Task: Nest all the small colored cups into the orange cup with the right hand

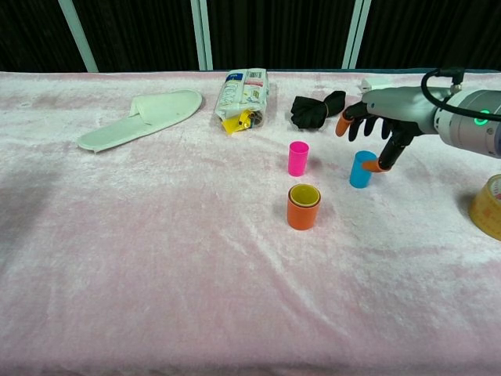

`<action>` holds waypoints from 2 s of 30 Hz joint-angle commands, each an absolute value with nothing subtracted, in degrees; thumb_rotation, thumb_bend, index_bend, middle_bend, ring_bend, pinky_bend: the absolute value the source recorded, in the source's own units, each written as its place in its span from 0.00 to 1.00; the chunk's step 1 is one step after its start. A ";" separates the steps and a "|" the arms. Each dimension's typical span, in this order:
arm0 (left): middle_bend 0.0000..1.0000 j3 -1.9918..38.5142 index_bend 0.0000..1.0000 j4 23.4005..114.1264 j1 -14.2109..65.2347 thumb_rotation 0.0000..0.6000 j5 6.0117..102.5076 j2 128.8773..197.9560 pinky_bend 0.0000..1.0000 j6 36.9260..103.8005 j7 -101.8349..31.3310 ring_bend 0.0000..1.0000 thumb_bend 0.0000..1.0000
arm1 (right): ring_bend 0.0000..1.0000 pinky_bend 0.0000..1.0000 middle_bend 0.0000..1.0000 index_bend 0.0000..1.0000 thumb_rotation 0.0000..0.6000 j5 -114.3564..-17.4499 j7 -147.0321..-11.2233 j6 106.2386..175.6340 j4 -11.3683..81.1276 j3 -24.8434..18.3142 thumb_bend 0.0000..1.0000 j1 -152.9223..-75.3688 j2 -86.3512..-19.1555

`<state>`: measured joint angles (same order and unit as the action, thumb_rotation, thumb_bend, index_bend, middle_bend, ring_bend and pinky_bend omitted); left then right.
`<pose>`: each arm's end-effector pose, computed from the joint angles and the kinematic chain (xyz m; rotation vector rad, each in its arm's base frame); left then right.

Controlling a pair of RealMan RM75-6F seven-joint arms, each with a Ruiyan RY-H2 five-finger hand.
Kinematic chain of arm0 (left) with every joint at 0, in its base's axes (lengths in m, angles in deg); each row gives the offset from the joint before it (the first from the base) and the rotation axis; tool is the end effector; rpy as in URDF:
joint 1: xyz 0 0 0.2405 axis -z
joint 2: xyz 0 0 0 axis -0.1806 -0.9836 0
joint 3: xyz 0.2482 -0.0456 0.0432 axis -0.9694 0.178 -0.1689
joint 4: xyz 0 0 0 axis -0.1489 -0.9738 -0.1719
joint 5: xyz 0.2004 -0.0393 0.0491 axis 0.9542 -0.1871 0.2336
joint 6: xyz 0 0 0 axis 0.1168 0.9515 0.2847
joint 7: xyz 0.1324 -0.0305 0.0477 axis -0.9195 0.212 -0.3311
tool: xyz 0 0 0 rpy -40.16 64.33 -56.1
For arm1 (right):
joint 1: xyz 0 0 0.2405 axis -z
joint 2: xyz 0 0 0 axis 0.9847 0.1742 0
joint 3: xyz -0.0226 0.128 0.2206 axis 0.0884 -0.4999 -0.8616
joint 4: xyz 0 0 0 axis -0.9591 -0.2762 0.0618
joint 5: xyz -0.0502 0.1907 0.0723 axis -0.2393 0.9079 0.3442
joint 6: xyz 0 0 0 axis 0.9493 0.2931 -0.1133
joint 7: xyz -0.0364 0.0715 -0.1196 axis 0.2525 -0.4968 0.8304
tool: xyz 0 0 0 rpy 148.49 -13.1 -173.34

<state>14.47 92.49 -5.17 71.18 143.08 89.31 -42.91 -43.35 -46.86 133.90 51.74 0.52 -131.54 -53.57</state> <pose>-0.3153 0.1867 0.1661 -1.3151 -0.8981 -0.7706 -0.1431 -0.3575 -0.0027 1.8244 -1.0116 0.7042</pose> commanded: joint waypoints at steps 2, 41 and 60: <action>0.06 14.42 0.07 92.86 -5.18 1.00 71.07 142.90 0.01 89.03 -42.35 0.00 0.34 | 0.23 0.28 0.29 0.26 1.00 -43.69 -46.64 133.49 50.14 0.93 0.27 -131.13 -54.35; 0.06 14.44 0.07 93.37 -4.98 1.00 70.55 142.85 0.01 88.42 -42.08 0.00 0.34 | 0.31 0.28 0.50 0.50 1.00 -48.37 -47.06 134.35 60.32 -3.12 0.40 -128.90 -49.17; 0.06 14.50 0.07 93.17 -5.14 1.00 70.72 142.85 0.01 88.86 -41.92 0.00 0.34 | 0.31 0.29 0.51 0.51 1.00 -51.55 -43.26 137.00 70.93 -1.28 0.40 -130.12 -49.24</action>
<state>14.50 93.17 -5.13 70.72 142.85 88.85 -41.92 -51.54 -43.38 136.98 71.07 -1.39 -130.04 -49.08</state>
